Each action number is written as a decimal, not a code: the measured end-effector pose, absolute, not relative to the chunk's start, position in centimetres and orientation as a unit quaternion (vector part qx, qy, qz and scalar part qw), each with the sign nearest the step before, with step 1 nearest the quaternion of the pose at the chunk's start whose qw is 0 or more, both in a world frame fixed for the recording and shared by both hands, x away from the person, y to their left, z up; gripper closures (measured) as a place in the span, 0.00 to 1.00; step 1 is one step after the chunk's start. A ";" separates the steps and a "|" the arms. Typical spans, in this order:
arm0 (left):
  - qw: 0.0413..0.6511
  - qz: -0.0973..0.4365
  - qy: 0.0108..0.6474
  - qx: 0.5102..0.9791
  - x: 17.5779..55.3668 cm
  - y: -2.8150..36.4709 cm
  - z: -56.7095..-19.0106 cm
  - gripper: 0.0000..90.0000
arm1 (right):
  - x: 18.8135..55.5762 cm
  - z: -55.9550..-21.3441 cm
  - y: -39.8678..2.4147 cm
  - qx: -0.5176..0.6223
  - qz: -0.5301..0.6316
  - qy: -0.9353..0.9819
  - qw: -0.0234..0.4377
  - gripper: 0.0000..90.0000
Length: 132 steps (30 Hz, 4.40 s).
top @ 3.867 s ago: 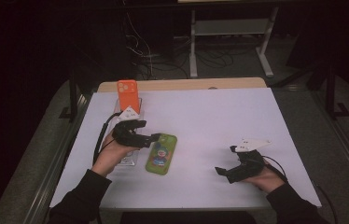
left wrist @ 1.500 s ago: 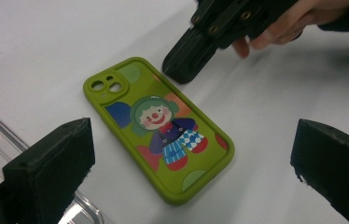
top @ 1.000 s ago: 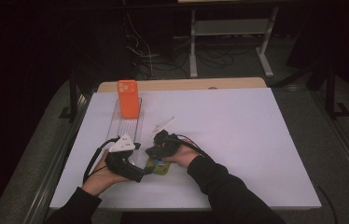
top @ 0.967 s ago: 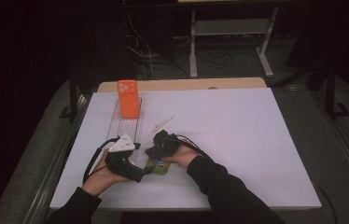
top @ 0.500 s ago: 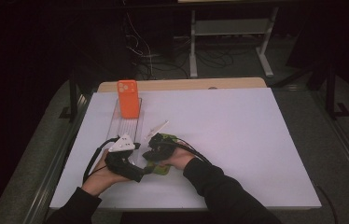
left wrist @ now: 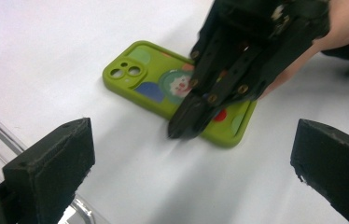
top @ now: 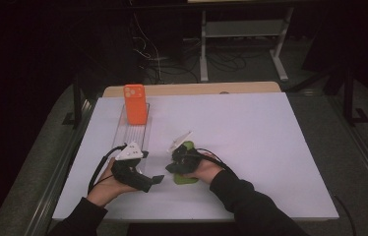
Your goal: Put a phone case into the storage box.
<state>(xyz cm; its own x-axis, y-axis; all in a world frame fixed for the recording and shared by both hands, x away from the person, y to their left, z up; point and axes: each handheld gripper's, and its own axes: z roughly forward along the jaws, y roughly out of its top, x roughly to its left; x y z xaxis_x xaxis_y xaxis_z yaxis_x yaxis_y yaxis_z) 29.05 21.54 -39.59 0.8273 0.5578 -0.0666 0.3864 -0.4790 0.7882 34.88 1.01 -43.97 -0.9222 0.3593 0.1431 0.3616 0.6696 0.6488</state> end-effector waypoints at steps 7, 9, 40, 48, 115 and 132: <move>0.428 0.098 0.278 0.855 29.0 21.4 -39.7 0.00 | 34.0 -43.8 -2.1 -0.204 -0.343 -0.917 -0.016 0.98; 0.430 0.098 0.278 0.854 29.1 21.4 -39.7 0.00 | 33.8 -43.8 -3.0 -0.210 -0.341 -0.916 -0.023 0.98; 0.433 0.099 0.250 0.860 31.5 20.2 -39.2 0.00 | 31.2 -41.5 -16.5 -0.335 -0.406 -0.847 -0.074 0.25; 0.442 0.100 0.249 0.856 32.2 20.1 -39.1 0.00 | 29.2 -42.7 -18.8 -0.355 -0.401 -0.839 -0.090 0.04; 0.450 0.074 0.181 0.871 34.9 16.2 -36.1 0.00 | 37.1 -40.0 -12.2 -0.229 -0.299 -0.924 -0.062 0.17; 0.411 0.033 0.076 0.908 36.1 12.0 -36.4 0.00 | 37.6 -38.2 -11.2 -0.109 -0.312 -0.944 -0.003 0.17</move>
